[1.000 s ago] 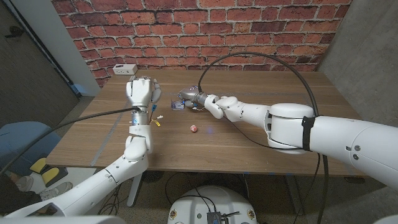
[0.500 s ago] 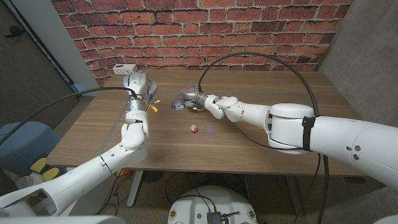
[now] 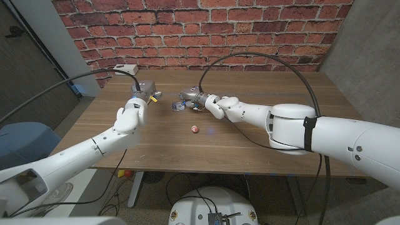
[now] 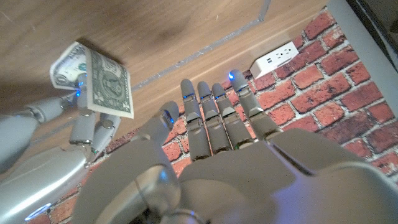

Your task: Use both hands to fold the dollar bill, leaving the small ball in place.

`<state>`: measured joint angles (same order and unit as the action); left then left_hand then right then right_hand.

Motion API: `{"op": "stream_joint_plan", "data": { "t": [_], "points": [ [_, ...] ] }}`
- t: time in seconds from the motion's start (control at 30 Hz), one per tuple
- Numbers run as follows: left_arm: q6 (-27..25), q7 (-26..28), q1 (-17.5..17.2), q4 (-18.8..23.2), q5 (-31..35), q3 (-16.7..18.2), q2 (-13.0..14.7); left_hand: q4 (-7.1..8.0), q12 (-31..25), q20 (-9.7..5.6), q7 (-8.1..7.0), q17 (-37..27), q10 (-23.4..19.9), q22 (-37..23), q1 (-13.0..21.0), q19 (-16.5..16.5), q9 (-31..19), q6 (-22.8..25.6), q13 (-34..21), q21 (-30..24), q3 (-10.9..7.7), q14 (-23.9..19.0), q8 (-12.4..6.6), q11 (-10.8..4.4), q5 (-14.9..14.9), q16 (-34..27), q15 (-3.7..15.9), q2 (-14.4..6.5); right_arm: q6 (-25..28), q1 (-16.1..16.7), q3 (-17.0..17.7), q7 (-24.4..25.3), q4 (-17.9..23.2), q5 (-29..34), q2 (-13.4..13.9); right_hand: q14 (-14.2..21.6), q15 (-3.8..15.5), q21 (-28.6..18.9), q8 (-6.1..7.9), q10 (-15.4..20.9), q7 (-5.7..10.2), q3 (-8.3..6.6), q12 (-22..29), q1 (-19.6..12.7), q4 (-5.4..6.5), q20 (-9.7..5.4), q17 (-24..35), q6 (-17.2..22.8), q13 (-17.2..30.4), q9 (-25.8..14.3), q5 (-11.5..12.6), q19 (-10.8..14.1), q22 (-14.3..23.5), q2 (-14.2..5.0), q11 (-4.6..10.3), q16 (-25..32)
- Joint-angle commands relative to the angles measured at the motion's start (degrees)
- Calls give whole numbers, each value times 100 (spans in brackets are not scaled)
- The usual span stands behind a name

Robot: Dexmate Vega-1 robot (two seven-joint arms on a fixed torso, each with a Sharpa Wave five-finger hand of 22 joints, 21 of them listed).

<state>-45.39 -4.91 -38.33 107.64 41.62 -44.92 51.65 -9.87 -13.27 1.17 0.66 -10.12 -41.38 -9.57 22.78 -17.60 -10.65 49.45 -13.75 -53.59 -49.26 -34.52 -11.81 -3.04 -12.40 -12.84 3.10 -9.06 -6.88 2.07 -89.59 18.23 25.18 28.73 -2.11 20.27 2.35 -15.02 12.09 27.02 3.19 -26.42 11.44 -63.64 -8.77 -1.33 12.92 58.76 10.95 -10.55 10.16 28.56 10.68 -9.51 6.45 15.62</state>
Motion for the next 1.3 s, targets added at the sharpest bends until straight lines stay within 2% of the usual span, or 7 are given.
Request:
{"op": "stream_joint_plan", "data": {
  "t": [0.03,0.27,0.4,0.6,0.73,1.03,1.3],
  "points": [
    [1028,-584,75,-194,-513,154,136,11,-57,-42,0,10,-274,-38,-10,-104,-1,334,78,27,-96,-402,-55,4,28,-83,364,58,132,-21,-17,-137,-1,-70,-20,58,745,0,-17,34,-30,-6,-3,-66,-27,-12,22,30,6,-14,0,14,14,21,9,-13],
    [1967,248,-283,-311,-1088,597,171,-76,187,192,-253,-41,162,-66,290,340,9,-155,182,227,-96,-5,179,-330,80,91,307,-21,162,-29,-19,-167,-1,-89,-31,60,740,-1,-27,37,-36,-3,-2,-69,-26,-12,23,34,6,-15,0,14,14,22,2,-14],
    [2138,550,-374,-310,-929,629,202,-71,231,266,-394,-91,294,-73,382,525,15,-327,208,299,-56,24,207,-384,91,51,305,-57,198,-35,-25,-206,-1,-98,-40,57,739,-1,-34,39,-48,-3,-3,-73,-26,-15,25,32,6,-15,1,13,14,18,-10,-17],
    [2081,314,-258,-354,-562,476,167,-66,292,300,-355,-115,608,-81,512,731,14,-636,233,384,25,313,225,-335,115,106,381,-64,220,-36,-21,-241,-1,-120,-45,60,742,-1,-39,40,-33,3,-3,-82,-31,-15,27,39,6,-16,1,13,14,19,-11,-15],
    [1921,-135,-89,-406,-357,336,96,136,303,368,-462,-175,974,-90,449,1077,13,-988,250,516,140,692,221,-352,138,149,197,-138,239,-39,-24,-271,-1,-133,-44,57,737,-1,-42,43,-41,10,-3,-82,-27,-14,31,45,6,-17,0,12,14,18,-10,-13],
    [1976,-771,298,-804,-148,62,-153,722,174,350,-357,-223,906,-107,-203,1834,12,-934,265,812,328,1392,118,-330,174,225,112,-95,165,-48,-22,-177,-1,-114,-14,68,738,-1,-50,55,-35,9,0,-79,-23,-15,28,51,6,-17,1,12,14,19,-7,-17],
    [2333,-565,374,-1050,-188,39,-271,664,316,341,-671,-38,1632,-97,-319,2429,24,-1726,288,1095,264,2577,253,-524,182,289,103,-158,245,-51,-16,-285,-1,-137,-30,76,737,-2,-55,57,-25,11,-2,-85,-27,-15,27,64,6,-17,1,14,14,25,3,-18]
  ]
}}
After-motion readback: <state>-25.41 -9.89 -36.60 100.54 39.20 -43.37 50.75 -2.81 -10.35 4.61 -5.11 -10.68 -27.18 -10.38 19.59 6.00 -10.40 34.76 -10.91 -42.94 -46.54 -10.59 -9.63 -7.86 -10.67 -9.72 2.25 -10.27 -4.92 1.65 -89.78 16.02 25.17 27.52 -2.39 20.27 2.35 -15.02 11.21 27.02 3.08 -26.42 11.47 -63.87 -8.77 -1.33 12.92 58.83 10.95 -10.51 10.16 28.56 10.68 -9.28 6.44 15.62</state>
